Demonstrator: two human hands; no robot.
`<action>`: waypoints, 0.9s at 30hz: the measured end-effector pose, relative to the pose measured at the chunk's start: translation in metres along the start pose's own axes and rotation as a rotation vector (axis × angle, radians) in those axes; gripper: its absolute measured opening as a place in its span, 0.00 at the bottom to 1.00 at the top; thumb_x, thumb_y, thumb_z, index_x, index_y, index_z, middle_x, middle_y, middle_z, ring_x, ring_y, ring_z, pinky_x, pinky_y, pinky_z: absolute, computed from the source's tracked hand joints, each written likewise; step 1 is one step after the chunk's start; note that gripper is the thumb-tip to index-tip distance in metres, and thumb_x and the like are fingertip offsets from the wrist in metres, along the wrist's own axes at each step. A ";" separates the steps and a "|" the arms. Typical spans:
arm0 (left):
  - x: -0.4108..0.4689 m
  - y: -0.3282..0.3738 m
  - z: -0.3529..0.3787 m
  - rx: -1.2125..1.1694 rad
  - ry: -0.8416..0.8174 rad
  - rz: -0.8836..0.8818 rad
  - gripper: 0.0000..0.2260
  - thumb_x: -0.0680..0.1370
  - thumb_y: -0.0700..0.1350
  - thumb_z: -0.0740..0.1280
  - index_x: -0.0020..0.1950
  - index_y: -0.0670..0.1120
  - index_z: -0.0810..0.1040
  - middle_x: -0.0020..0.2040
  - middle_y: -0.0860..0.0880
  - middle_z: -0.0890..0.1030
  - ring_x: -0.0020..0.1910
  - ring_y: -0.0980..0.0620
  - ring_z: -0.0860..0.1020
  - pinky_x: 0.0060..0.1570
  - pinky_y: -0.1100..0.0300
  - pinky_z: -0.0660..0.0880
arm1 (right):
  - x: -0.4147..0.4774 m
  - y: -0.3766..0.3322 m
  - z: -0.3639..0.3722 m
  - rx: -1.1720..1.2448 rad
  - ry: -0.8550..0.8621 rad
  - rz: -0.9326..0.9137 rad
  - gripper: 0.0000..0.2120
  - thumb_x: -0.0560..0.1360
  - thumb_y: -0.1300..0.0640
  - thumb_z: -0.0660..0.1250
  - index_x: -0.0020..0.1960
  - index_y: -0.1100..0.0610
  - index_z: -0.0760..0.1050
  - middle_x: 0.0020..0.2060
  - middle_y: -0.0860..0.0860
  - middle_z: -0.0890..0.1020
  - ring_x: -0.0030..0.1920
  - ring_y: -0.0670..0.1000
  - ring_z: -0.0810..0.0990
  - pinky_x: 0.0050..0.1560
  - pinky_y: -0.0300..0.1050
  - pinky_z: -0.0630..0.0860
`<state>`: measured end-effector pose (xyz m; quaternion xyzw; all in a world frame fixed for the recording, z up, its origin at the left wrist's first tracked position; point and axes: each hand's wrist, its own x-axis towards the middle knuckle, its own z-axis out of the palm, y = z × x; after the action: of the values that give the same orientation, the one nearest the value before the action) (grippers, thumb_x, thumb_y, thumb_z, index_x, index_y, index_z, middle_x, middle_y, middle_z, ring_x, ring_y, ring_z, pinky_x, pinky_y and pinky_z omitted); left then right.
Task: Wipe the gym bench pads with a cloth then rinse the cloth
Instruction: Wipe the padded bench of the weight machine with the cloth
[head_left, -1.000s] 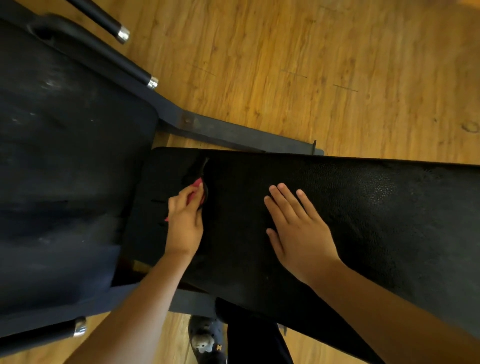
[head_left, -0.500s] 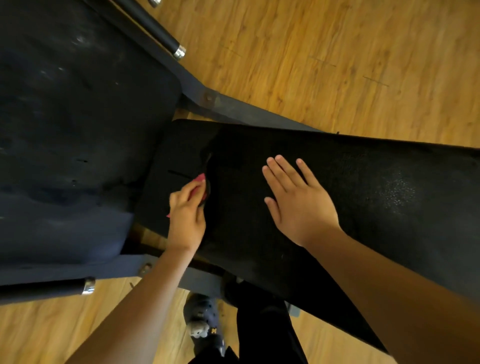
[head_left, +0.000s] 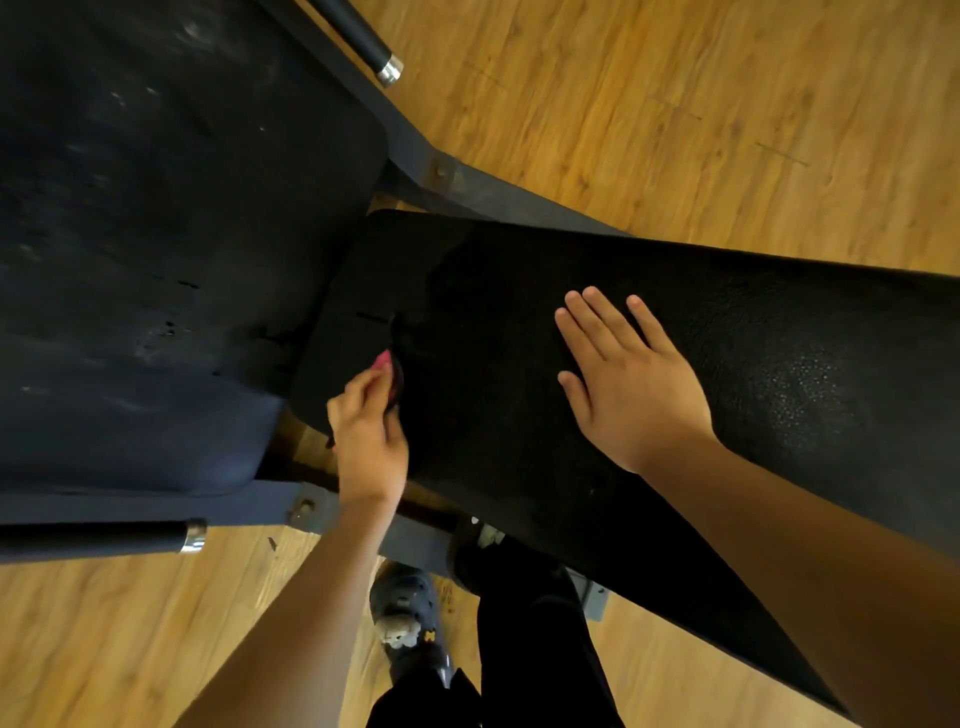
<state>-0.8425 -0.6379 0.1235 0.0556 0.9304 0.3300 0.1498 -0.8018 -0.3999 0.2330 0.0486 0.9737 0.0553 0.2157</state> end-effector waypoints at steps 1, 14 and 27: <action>-0.001 -0.002 -0.001 0.009 0.016 -0.008 0.26 0.77 0.32 0.63 0.74 0.45 0.68 0.67 0.45 0.71 0.61 0.44 0.67 0.63 0.50 0.71 | 0.001 0.000 0.001 -0.007 0.003 0.002 0.29 0.81 0.46 0.46 0.78 0.57 0.51 0.77 0.53 0.53 0.78 0.51 0.47 0.76 0.53 0.43; -0.004 -0.048 -0.006 0.029 0.022 -0.182 0.25 0.79 0.34 0.59 0.76 0.48 0.64 0.71 0.47 0.66 0.66 0.43 0.63 0.69 0.51 0.63 | 0.002 -0.001 0.002 -0.053 0.001 0.008 0.28 0.81 0.46 0.46 0.77 0.57 0.51 0.77 0.53 0.54 0.78 0.52 0.48 0.76 0.54 0.46; -0.037 0.020 0.006 -0.117 0.127 -0.096 0.21 0.77 0.28 0.61 0.69 0.40 0.73 0.64 0.42 0.73 0.62 0.45 0.67 0.63 0.66 0.60 | 0.003 0.000 0.005 -0.076 0.027 0.013 0.28 0.80 0.47 0.44 0.77 0.59 0.56 0.76 0.55 0.58 0.77 0.52 0.52 0.76 0.54 0.47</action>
<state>-0.8053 -0.6263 0.1409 -0.0188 0.9187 0.3791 0.1092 -0.8026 -0.3996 0.2272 0.0460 0.9733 0.0942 0.2040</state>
